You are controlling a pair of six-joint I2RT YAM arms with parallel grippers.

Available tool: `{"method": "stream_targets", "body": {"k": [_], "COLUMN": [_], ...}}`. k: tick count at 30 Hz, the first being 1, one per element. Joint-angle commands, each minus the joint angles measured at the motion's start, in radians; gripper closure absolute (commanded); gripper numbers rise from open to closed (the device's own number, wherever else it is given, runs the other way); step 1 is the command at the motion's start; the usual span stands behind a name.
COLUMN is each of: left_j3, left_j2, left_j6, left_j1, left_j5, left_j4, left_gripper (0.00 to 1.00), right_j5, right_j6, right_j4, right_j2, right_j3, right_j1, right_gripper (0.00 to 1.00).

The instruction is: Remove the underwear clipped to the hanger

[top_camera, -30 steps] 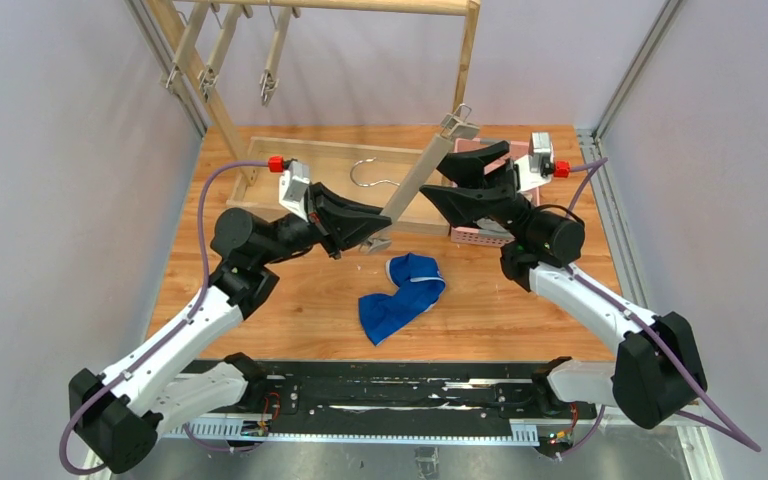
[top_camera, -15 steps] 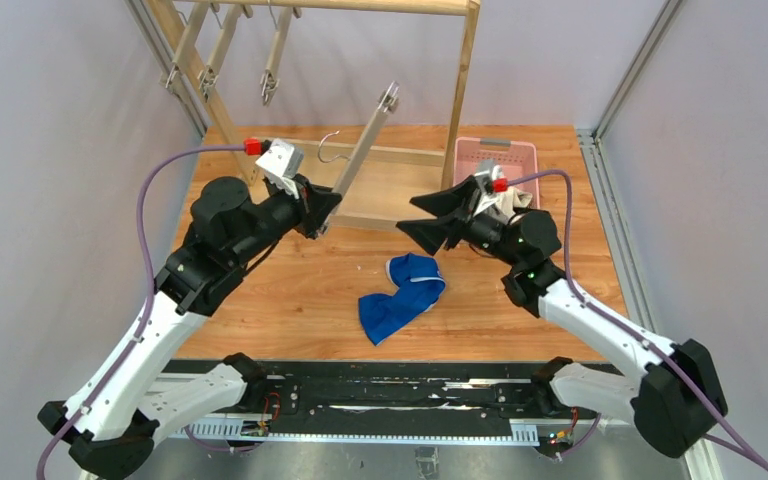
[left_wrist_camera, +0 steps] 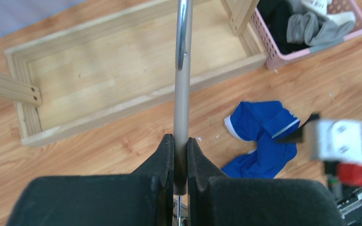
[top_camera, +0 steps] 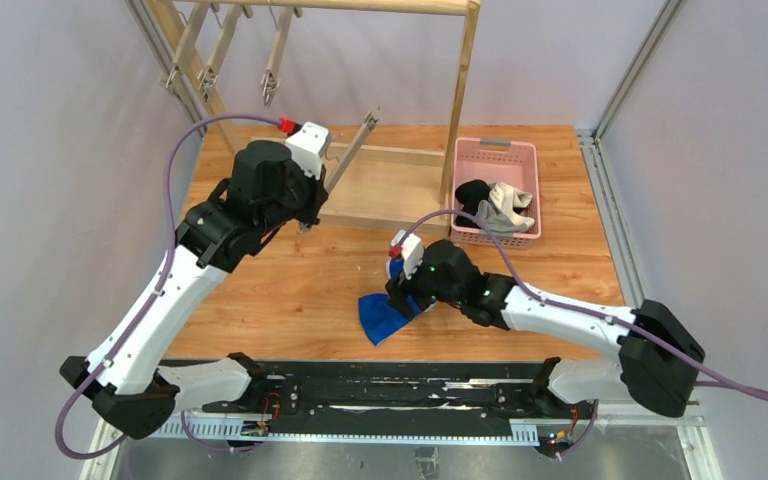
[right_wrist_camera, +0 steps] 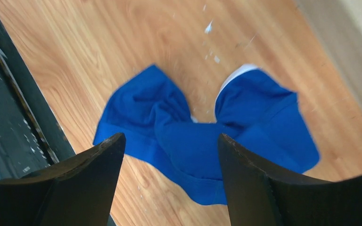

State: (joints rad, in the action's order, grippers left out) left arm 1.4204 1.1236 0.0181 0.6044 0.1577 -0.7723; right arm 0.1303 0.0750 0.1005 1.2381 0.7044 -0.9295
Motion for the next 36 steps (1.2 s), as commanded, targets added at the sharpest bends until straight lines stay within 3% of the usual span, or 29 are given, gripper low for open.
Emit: {"method": "stream_targets", "body": {"k": [1,7,15,18,21,22,29,36], "left_j3": [0.119,0.253,0.411,0.471,0.528,0.548,0.732,0.847], "left_j2": [0.059,0.167,0.284,0.327,0.367,0.38,0.467,0.529], "left_j6": [-0.023,-0.025,-0.006,0.015,0.02,0.02,0.024,0.037], "left_j1": [0.003,0.001,-0.023,-0.058,-0.08,-0.084,-0.114,-0.16], "left_j5": [-0.016,-0.002,0.02,-0.016,-0.027,-0.031,-0.08,-0.129], "left_j4": [0.008,-0.03,-0.049,-0.045,-0.051,-0.055,-0.109,-0.128], "left_gripper": [1.0,1.0,1.0,1.0,1.0,1.0,1.0,1.0], "right_j5": [-0.121,-0.131,-0.189,-0.206,-0.202,-0.203,-0.226,-0.384], "right_j6": [-0.06,-0.007,0.079,0.108,0.118,0.119,0.105,0.04], "right_j4": [-0.101,-0.115,-0.145,-0.157,-0.152,-0.156,-0.18,-0.281], "right_j2": [0.09,0.234,0.315,0.288,0.259,0.249,0.123,-0.125], "right_j3": [0.054,0.074,0.062,0.046,0.029,0.028,0.018,0.07], "right_j1": [-0.073,-0.08,-0.08,-0.08,-0.081,-0.08,-0.08,-0.08], "right_gripper": [0.27,0.27,0.45,0.6,0.94,0.99,0.99,0.99]}}
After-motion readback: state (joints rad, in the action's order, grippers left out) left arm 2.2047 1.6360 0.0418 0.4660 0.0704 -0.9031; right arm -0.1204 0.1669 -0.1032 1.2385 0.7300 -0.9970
